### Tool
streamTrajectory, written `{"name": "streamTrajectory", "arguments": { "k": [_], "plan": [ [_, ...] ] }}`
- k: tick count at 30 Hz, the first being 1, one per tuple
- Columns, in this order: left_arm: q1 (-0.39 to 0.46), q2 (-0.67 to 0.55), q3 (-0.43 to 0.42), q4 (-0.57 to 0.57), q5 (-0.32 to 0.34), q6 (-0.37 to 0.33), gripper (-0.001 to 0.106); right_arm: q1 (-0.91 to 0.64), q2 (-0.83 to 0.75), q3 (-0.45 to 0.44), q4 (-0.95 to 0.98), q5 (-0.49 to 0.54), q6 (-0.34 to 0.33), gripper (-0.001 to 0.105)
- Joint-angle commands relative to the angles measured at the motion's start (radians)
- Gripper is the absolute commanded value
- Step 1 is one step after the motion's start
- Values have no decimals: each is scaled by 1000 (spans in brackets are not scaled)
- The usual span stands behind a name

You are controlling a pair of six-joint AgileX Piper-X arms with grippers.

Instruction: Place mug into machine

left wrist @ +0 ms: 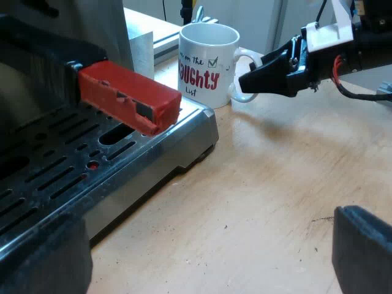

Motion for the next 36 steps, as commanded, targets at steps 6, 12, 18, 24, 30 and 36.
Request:
{"name": "streamTrajectory", "arguments": {
  "k": [6,12,18,24,30,36],
  "plan": [
    [-4,-1,-6,-19,11,4,81,1,11,-42,-14,-5,-6,44],
    [-4,-1,-6,-19,11,4,81,1,11,-44,-12,3,-3,2],
    [-4,-1,-6,-19,11,0,81,1,-38,-44,19,-18,141,0],
    [-4,-1,-6,-19,11,0,81,1,-251,-44,250,-5,73,0],
    [-4,-1,-6,-19,11,0,81,1,-523,-44,515,-5,5,0],
    [-4,-1,-6,-17,-50,0,81,52,-740,-65,720,-44,1,0]
  ]
}}
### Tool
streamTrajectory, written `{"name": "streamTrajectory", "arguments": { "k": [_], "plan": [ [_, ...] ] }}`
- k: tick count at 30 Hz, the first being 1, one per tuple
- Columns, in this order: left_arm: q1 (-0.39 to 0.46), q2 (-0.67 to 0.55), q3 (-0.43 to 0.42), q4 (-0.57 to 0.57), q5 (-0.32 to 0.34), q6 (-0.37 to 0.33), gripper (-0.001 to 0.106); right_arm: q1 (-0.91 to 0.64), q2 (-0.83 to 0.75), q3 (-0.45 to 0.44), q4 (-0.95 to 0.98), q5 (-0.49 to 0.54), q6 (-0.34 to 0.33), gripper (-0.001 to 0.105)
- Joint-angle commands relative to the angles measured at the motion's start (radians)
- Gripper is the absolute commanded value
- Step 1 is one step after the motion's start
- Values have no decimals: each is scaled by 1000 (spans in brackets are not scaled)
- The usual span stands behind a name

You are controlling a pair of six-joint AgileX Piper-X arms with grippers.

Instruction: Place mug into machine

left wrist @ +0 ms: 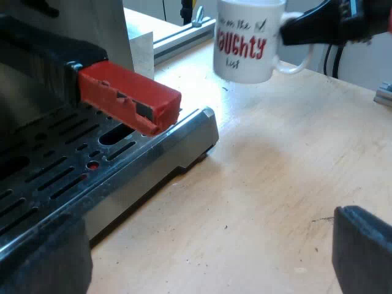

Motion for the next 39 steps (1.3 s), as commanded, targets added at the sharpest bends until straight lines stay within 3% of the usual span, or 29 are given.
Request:
{"name": "streamTrajectory", "arguments": {
  "k": [1,3,5,9,18,21,29,39],
  "plan": [
    [-4,-1,-6,-15,-68,0,81,44,-66,-29,59,-46,-22,0],
    [-4,-1,-6,-12,-136,0,81,117,-106,-43,121,-47,-35,0],
    [-4,-1,-6,-12,-162,0,81,194,-127,-54,143,-36,-34,0],
    [-4,-1,5,-12,-168,0,81,398,-137,-75,141,95,-24,0],
    [-4,-1,9,-18,-263,2,81,779,-91,-86,116,366,81,0],
    [-4,-1,11,-20,-263,2,81,853,-35,-86,30,410,121,0],
    [-4,-1,14,-20,-288,2,81,879,192,-100,-277,438,127,0],
    [-4,-1,14,-20,-288,2,81,876,511,-240,-400,456,127,0]
  ]
}}
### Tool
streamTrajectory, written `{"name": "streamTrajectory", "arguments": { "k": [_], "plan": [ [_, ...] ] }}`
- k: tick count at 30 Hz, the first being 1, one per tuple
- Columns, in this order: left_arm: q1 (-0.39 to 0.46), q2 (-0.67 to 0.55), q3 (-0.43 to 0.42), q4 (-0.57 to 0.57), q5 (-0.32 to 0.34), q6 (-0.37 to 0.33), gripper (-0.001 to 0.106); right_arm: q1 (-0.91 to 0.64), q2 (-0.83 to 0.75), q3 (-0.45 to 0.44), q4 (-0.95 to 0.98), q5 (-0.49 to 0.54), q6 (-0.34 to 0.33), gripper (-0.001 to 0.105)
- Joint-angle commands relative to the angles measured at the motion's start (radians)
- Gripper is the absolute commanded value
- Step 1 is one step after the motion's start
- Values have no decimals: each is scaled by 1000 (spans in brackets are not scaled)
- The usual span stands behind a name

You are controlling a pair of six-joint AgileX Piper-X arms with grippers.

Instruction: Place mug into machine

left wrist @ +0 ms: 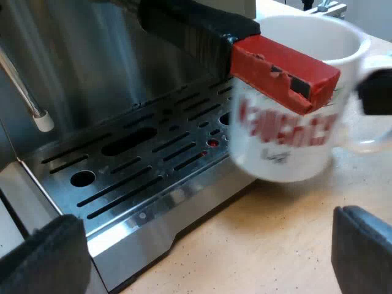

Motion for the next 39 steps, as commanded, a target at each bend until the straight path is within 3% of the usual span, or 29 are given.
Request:
{"name": "streamTrajectory", "arguments": {
  "k": [1,12,23,26,30,32,39],
  "plan": [
    [-4,-1,0,-13,-10,1,81,-3,55,-53,-79,9,0,0],
    [-4,-1,0,-13,-5,-1,81,-12,292,-221,-128,81,-2,0],
    [-4,-1,0,-13,1,-1,81,-38,367,-293,-139,103,-2,1],
    [-4,-1,0,-13,1,-1,81,-38,367,-293,-138,103,-2,13],
    [-4,-1,0,-13,1,-1,81,-38,367,-293,-146,105,-2,47],
    [-4,-1,0,-13,1,-1,81,-35,367,-293,-146,113,0,52],
    [-4,-1,0,-13,1,-1,81,-35,348,-281,-143,163,57,52]
  ]
}}
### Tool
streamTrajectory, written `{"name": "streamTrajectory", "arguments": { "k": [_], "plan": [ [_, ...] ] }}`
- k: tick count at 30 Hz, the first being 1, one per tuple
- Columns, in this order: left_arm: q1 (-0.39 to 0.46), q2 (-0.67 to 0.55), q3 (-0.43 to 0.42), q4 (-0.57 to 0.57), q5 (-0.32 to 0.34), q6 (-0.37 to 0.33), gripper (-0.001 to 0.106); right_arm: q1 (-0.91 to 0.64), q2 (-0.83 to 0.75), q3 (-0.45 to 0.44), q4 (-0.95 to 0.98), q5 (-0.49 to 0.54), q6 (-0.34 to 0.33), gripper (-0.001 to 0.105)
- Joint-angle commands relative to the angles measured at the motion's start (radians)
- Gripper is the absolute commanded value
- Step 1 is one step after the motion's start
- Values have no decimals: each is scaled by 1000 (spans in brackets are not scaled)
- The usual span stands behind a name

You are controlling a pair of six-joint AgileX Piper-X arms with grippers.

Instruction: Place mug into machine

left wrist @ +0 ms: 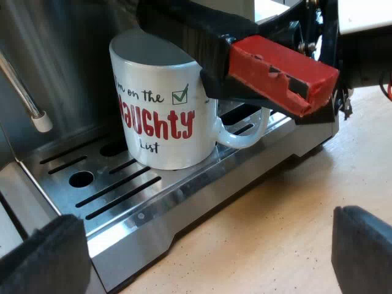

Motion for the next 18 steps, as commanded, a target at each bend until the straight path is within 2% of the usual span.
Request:
{"name": "streamTrajectory", "arguments": {
  "k": [1,6,12,18],
  "plan": [
    [-4,-1,0,-13,0,-1,81,2,-29,10,-13,13,10,52],
    [-4,-1,0,-13,0,-1,81,2,-80,92,-30,13,18,52],
    [-4,-1,0,-13,0,-1,81,2,-91,211,-159,-65,24,50],
    [-4,-1,0,-13,0,-1,81,2,-34,218,-250,-88,24,50]
  ]
}}
